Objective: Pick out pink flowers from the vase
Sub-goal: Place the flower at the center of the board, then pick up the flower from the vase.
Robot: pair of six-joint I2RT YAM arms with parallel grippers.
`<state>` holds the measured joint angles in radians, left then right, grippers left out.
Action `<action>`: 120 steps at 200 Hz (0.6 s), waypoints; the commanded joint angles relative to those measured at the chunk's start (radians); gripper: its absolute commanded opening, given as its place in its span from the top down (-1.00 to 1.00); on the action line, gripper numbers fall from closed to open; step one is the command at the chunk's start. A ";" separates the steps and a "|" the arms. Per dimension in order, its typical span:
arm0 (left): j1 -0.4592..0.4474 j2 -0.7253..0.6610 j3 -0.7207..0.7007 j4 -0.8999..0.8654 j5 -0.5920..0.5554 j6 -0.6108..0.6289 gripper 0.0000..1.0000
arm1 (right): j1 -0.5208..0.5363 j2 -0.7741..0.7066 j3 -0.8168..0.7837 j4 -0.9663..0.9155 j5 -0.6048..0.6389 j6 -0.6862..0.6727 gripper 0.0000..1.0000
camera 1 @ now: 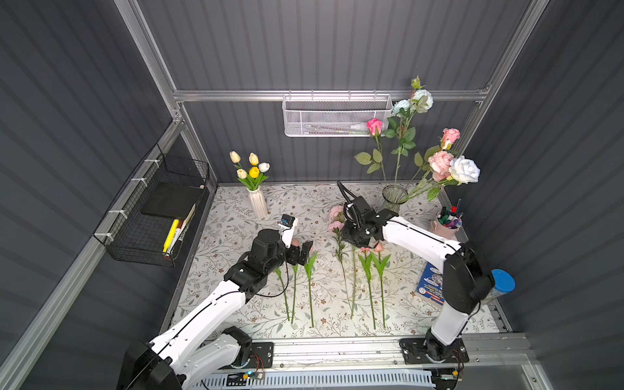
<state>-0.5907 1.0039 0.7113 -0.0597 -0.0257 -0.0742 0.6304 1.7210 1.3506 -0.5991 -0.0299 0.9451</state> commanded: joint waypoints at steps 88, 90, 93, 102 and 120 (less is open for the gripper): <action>-0.008 -0.011 0.008 0.020 0.058 0.065 -0.98 | -0.149 -0.263 0.218 -0.038 0.231 -0.621 0.23; -0.008 -0.012 0.007 0.021 0.058 0.065 -0.98 | -0.162 -0.252 0.234 -0.044 0.228 -0.624 0.23; -0.008 -0.012 0.008 0.022 0.057 0.066 -0.98 | -0.179 -0.238 0.257 -0.053 0.224 -0.631 0.22; -0.008 -0.011 0.007 0.023 0.058 0.067 -0.98 | -0.219 -0.186 0.322 -0.071 0.230 -0.659 0.21; -0.008 -0.007 0.007 0.020 0.059 0.067 -0.98 | -0.271 -0.082 0.437 -0.102 0.247 -0.706 0.17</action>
<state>-0.5907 1.0008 0.7113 -0.0589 0.0154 -0.0288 0.4187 1.5063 1.6756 -0.6090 0.1738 0.3592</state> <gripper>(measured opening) 0.993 0.406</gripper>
